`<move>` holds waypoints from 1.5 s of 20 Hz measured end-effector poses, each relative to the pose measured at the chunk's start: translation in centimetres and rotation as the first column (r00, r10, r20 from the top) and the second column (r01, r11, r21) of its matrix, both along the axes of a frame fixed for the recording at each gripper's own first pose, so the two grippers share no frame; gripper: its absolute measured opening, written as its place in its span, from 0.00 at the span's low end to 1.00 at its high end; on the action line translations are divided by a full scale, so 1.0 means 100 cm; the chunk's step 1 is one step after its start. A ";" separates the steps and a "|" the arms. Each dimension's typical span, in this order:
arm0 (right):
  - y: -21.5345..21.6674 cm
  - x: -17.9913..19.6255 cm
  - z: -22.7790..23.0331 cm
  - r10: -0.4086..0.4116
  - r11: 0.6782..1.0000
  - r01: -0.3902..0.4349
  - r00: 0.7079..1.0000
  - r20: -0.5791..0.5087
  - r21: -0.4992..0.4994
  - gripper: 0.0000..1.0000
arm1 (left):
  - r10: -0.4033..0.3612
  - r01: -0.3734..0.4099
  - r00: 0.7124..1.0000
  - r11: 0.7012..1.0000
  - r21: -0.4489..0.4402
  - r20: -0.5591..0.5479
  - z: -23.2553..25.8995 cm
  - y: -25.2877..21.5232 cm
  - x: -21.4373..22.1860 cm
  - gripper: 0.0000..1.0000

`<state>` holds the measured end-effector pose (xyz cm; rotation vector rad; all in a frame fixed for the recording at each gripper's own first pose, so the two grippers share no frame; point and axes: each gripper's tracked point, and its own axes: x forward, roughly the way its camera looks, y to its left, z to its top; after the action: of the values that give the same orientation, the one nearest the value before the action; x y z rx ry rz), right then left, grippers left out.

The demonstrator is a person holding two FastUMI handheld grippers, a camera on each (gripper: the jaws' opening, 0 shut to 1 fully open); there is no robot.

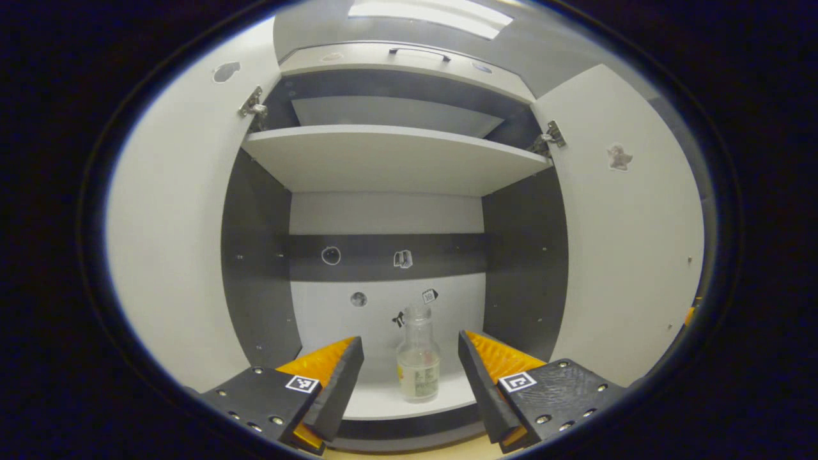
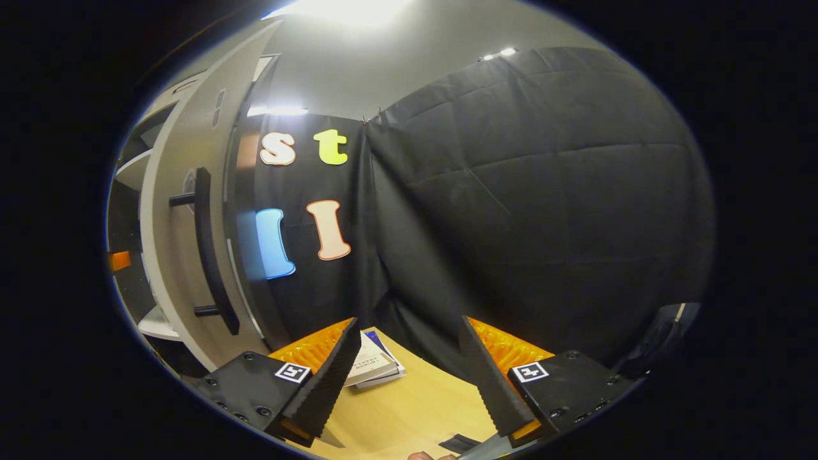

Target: Grasp the bottle in the cabinet with the left hand and place it on the coaster, then close the right door with the right hand and the left door with the left hand.

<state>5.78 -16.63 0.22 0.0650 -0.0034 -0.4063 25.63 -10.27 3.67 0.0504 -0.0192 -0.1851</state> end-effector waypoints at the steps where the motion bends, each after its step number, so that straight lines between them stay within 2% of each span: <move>1: -0.005 0.003 -0.001 -0.011 1.000 0.011 1.000 -0.001 0.003 0.98 | -0.002 0.002 1.000 1.000 0.011 -0.003 -0.002 -0.002 0.008 0.86; 4: -0.013 0.011 -0.001 -0.033 0.999 0.033 0.999 -0.001 0.008 0.98 | -0.012 0.012 1.000 1.000 0.007 -0.019 -0.014 -0.011 0.032 0.86; 7: -0.011 0.016 0.002 -0.011 0.999 0.010 0.999 0.033 0.046 0.98 | -0.020 0.020 0.999 1.000 -0.003 -0.039 -0.029 -0.017 0.059 0.87; 12: -0.025 0.018 0.000 -0.045 0.999 0.045 0.999 0.018 0.015 0.96 | -0.023 0.023 0.998 1.000 -0.008 -0.056 -0.042 -0.022 0.096 0.86; 13: -0.028 0.023 -0.002 -0.050 0.999 0.050 0.999 0.014 0.019 0.99 | -0.030 0.029 0.998 0.999 -0.017 -0.061 -0.044 -0.023 0.103 0.87; 14: -0.030 0.027 -0.004 -0.051 0.998 0.050 0.999 0.015 0.026 0.96 | -0.044 0.043 0.996 0.999 -0.027 -0.072 -0.046 -0.026 0.108 0.86; 16: -0.033 0.032 -0.002 -0.048 0.998 0.048 0.999 0.024 0.035 0.98 | -0.047 0.044 0.995 0.998 -0.040 -0.083 -0.049 -0.026 0.116 0.86; 18: -0.034 0.037 -0.005 -0.046 0.999 0.046 0.999 0.016 0.028 0.96 | -0.058 0.055 0.995 0.998 -0.037 -0.086 -0.051 -0.029 0.122 0.84; 19: -0.036 0.040 -0.008 -0.042 0.999 0.042 0.999 0.007 0.022 0.98 | -0.070 0.068 0.993 0.997 -0.028 -0.093 -0.052 -0.032 0.123 0.87; 20: -0.035 0.042 -0.010 -0.036 0.999 0.036 0.999 -0.003 0.019 0.96 | -0.062 0.061 0.994 0.998 -0.017 -0.089 -0.053 -0.031 0.126 0.80; 21: -0.033 0.046 -0.012 -0.025 0.999 0.026 1.000 -0.011 0.020 0.96 | -0.041 0.040 0.995 0.999 -0.018 -0.090 -0.052 -0.030 0.130 0.69; 23: -0.029 0.052 -0.012 -0.009 1.000 0.009 1.000 -0.013 0.018 0.98 | -0.060 0.059 0.993 0.998 -0.018 -0.105 -0.051 -0.035 0.125 0.45; 27: -0.023 0.060 -0.019 0.017 1.000 -0.016 0.999 -0.036 0.021 0.96 | -0.102 0.104 0.986 0.995 0.003 -0.131 -0.047 -0.044 0.110 0.39; 28: -0.021 0.062 -0.018 0.026 0.999 -0.026 0.999 -0.034 0.027 0.99 | -0.108 0.111 0.985 0.994 0.014 -0.137 -0.045 -0.045 0.104 0.36; 29: -0.019 0.062 -0.017 0.036 0.999 -0.035 0.999 -0.032 0.030 0.99 | -0.122 0.126 0.985 0.992 0.020 -0.125 -0.038 -0.048 0.098 0.39; 30: -0.017 0.062 -0.017 0.044 0.999 -0.043 0.999 -0.030 0.028 0.96 | -0.133 0.137 0.986 0.990 0.025 -0.105 -0.028 -0.050 0.090 0.36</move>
<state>11.96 -18.36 -1.45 0.0856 0.0333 -0.3638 34.65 -15.30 0.89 0.0713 0.0833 -0.3235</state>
